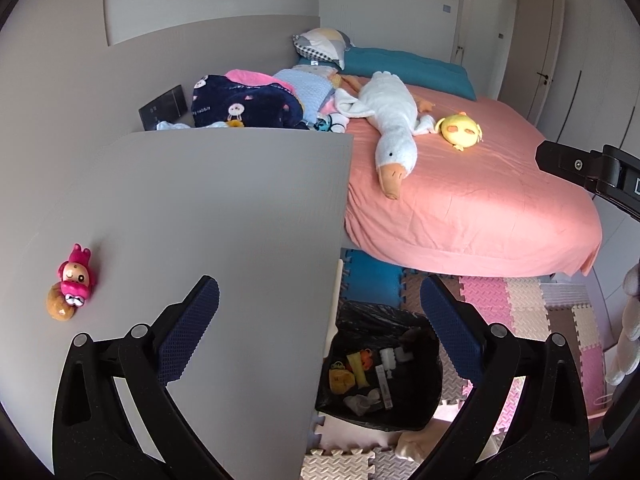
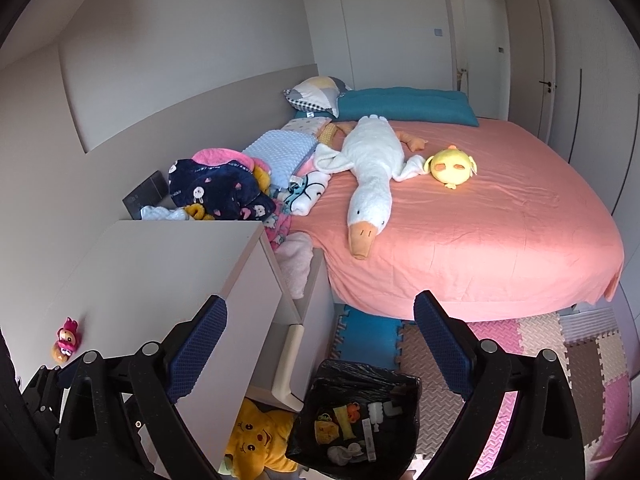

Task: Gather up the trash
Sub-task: 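Open both tools over the black bin to drop the held items, then move both open tools back over the brown toy and pink doll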

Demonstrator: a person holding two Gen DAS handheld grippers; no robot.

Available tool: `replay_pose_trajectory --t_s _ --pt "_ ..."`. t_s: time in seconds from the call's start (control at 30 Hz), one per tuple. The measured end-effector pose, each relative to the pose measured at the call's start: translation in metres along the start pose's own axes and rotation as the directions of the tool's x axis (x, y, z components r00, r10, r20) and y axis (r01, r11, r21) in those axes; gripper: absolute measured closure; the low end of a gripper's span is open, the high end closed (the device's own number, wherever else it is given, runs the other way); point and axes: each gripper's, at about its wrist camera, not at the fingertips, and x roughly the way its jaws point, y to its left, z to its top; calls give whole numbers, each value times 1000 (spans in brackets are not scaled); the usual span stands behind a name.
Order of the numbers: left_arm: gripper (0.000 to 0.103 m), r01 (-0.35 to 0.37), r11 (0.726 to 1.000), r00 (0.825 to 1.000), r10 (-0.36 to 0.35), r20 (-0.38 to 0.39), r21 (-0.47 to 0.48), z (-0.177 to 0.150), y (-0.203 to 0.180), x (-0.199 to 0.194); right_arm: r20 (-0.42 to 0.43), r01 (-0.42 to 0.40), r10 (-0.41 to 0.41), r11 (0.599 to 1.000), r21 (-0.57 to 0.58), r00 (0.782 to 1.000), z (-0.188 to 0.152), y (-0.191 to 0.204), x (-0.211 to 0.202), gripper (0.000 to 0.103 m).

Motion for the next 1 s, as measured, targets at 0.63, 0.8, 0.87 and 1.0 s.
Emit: replay_pose_trajectory --t_s 0.63,0.8,0.87,1.0 --pt "6 -107 988 994 108 5 -115 -23 93 -22 -33 -112 109 989 -93 993 -14 92 14 9" --pt "6 -133 977 991 135 0 -165 -30 122 -27 -51 -145 140 984 -107 989 -18 115 22 9" --pt "6 -146 973 989 150 4 -181 -34 132 -30 -55 -157 152 982 -110 987 -20 124 24 9" --pt "6 -162 963 986 165 -6 -214 -40 153 -33 -64 -175 168 976 -131 984 -23 143 30 9"
